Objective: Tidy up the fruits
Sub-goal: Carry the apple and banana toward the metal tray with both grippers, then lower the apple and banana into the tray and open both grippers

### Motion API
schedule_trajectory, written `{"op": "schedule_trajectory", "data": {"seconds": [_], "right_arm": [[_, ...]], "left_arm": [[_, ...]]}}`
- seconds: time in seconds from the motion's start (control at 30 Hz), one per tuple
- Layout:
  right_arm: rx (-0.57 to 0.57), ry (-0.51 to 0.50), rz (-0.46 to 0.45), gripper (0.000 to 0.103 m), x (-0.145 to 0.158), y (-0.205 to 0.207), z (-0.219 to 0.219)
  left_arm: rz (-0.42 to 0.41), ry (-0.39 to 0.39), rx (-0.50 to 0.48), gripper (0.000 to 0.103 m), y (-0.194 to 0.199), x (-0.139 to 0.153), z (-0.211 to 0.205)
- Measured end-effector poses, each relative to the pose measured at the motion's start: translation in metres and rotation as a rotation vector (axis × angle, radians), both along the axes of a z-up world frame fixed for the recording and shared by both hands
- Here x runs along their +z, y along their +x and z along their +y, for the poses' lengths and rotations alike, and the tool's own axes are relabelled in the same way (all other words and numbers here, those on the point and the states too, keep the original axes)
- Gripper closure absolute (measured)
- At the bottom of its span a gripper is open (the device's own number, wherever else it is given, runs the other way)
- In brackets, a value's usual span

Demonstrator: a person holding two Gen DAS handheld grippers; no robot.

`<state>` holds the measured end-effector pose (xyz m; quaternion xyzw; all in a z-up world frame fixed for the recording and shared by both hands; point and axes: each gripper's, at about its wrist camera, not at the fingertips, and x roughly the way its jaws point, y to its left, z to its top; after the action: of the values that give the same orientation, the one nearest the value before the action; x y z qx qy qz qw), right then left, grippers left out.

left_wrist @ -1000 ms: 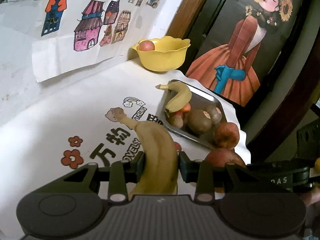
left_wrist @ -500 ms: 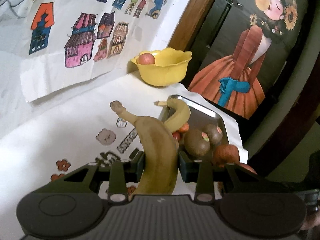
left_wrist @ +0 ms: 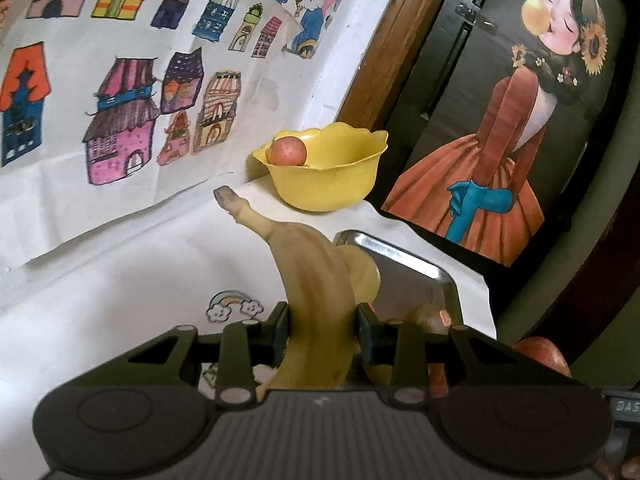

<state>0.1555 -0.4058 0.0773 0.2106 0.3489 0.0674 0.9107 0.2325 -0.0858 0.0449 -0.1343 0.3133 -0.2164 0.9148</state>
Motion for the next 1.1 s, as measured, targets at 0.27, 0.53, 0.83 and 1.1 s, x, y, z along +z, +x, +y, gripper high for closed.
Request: {"op": "schedule_trajectory", "data": {"seconds": [0.27,0.53,0.83,1.1], "right_arm": [[-0.048,-0.045,-0.013,0.031,-0.018,0.025,-0.026],[-0.052,-0.053,-0.022,0.031,-0.032,0.060,-0.039],[-0.077,-0.108,-0.046,0.031,-0.037,0.101,-0.051],[-0.073,-0.129,-0.012,0.031,-0.057,0.131,-0.056]], "left_arm": [[-0.038,-0.024,0.004,0.064,0.016,0.024,-0.011],[-0.096,0.009,-0.065,0.064,0.038,0.049,-0.057],[-0.129,0.063,-0.147,0.064,0.064,0.036,-0.118],[-0.132,0.138,-0.189,0.064,0.077,0.020,-0.150]]}}
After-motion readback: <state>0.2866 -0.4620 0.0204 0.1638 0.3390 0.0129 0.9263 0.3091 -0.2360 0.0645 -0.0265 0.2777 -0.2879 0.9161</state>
